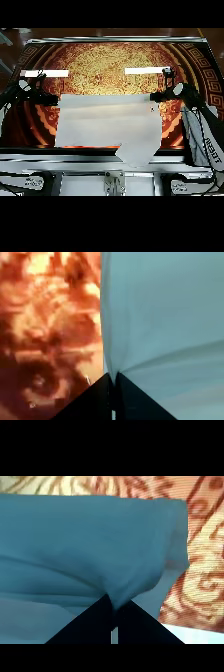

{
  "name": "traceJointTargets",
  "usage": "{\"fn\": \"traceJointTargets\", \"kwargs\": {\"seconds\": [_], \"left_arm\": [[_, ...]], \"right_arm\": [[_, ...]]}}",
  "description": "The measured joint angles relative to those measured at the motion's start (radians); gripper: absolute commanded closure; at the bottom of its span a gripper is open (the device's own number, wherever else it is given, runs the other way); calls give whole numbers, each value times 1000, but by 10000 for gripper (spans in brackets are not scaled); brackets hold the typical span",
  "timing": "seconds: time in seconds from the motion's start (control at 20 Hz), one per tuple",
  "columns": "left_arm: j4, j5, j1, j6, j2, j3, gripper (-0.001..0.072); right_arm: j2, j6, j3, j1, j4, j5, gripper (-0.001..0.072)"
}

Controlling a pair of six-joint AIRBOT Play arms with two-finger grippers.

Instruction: Fold the shirts.

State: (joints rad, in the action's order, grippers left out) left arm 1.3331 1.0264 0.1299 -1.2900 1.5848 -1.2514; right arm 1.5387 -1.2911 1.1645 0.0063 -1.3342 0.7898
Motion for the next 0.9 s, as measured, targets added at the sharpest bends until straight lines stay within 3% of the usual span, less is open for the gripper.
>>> {"fn": "traceJointTargets", "kwargs": {"seconds": [0.25,0.3,0.35,0.4,0.45,0.6,0.7,0.75,0.9], "left_arm": [[16,99,-13,-55,8,-6,674],[18,104,-14,-72,10,-7,651],[18,111,-14,-92,13,-7,527],[18,122,-16,-110,15,-7,340],[24,134,-17,-128,17,-8,254],[21,199,-6,-155,12,-18,253],[22,269,32,-158,-13,-24,196],[22,303,57,-154,-31,-24,162],[21,425,159,-108,-111,45,153]], "right_arm": [[36,-64,-1,-12,4,156,641],[46,-74,-1,-13,20,172,613],[55,-84,-1,-13,40,180,493],[62,-87,-1,-13,55,190,278],[64,-93,-1,-13,65,198,170],[35,-93,19,-21,79,242,157],[-21,-82,43,-37,56,297,157],[-58,-77,52,-52,26,333,158],[-166,-68,40,-134,-75,459,157]]}}
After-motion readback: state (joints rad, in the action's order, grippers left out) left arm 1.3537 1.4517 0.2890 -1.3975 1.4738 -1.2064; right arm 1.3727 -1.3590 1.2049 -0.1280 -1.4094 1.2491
